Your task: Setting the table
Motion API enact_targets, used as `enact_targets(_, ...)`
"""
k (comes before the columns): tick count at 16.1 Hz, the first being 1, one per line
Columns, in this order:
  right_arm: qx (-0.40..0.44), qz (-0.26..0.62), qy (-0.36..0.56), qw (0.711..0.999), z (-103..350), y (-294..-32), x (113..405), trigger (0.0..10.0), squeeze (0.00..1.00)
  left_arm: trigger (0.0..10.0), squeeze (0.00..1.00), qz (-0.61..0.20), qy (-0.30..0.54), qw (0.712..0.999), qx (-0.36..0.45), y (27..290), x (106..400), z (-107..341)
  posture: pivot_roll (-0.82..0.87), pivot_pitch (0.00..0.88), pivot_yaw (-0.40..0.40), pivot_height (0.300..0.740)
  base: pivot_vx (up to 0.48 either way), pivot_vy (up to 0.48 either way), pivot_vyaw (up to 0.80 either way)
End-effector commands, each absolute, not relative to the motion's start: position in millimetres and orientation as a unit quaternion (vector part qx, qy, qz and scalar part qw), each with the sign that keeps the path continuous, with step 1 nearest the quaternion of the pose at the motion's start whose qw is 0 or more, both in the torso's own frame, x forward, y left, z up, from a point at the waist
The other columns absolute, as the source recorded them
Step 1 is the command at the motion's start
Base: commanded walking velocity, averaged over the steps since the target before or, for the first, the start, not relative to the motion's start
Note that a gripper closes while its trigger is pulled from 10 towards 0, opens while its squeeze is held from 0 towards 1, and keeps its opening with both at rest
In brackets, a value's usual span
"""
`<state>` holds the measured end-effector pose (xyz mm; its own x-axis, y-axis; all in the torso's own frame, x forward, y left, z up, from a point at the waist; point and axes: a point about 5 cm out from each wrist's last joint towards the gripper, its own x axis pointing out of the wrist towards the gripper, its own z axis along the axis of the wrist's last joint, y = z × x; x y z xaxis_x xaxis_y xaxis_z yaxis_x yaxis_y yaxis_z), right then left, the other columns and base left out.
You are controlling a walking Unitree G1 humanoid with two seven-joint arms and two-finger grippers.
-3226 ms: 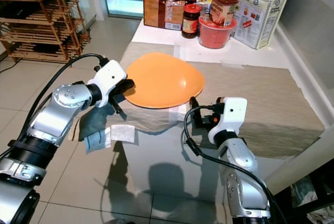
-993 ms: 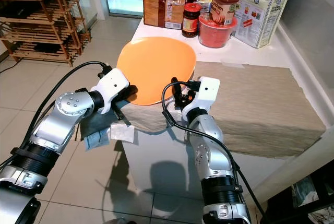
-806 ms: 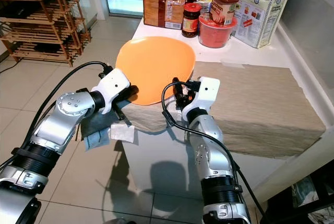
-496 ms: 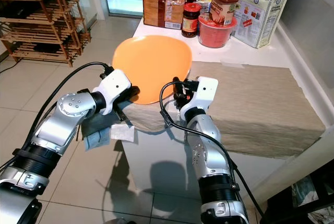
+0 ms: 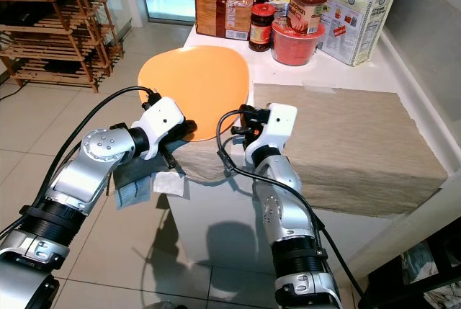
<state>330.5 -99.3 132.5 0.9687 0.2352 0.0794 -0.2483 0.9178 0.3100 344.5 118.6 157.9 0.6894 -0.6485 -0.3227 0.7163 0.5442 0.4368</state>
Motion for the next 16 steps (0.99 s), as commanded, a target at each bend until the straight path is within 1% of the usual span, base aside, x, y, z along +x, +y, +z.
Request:
enact_targets(1,0.153,0.11,-0.014,0.982,128,-105,328,10.0,0.0,10.0,0.0,-0.399,0.098,0.869,0.275,119,340,142,0.05,0.017,0.007,0.74,0.0,0.0,0.0)
enact_targets(2,0.15,0.107,-0.015,0.983,128,-107,328,10.0,0.0,10.0,0.0,-0.399,0.098,0.869,0.275,120,340,142,0.05,0.018,0.006,0.74,0.0,0.0,0.0)
enact_targets(4,0.116,0.084,-0.052,0.988,140,-117,326,10.0,0.0,10.0,0.0,-0.399,0.097,0.869,0.275,121,340,143,0.05,0.018,0.006,0.74,0.0,0.0,0.0)
enact_targets(5,0.062,0.066,-0.105,0.99,156,-124,323,10.0,0.0,10.0,0.0,-0.398,0.097,0.869,0.276,121,340,143,0.05,0.018,0.006,0.74,0.0,0.0,0.0)
enact_targets(6,-0.007,0.045,-0.167,0.985,177,-130,320,10.0,0.0,10.0,0.0,-0.397,0.097,0.87,0.277,122,341,143,0.05,0.016,0.005,0.74,0.0,0.0,0.0)
enact_targets(8,-0.048,0.023,-0.18,0.982,184,-142,317,10.0,0.0,10.0,0.0,-0.397,0.098,0.87,0.276,121,340,142,0.05,0.012,0.005,0.74,0.0,0.0,0.0)
enact_targets(9,-0.061,0.011,-0.155,0.986,173,-153,313,10.0,1.0,10.0,0.0,-0.398,0.098,0.869,0.276,121,340,141,0.04,0.007,0.004,0.74,0.0,0.0,0.0)
enact_targets(12,-0.084,-0.006,-0.134,0.987,159,-161,307,10.0,1.0,10.0,0.0,-0.401,0.096,0.868,0.276,120,341,142,0.04,0.0,0.007,0.74,0.0,0.0,0.0)
enact_targets(15,-0.083,-0.007,-0.123,0.989,151,-159,301,10.0,1.0,10.0,0.0,-0.407,0.092,0.866,0.276,120,342,144,0.04,0.0,0.01,0.74,0.0,0.0,0.0)
enact_targets(16,-0.081,-0.003,-0.123,0.989,149,-155,300,10.0,1.0,10.0,0.0,-0.408,0.089,0.865,0.278,120,343,146,0.04,0.0,0.012,0.74,0.0,0.0,0.0)
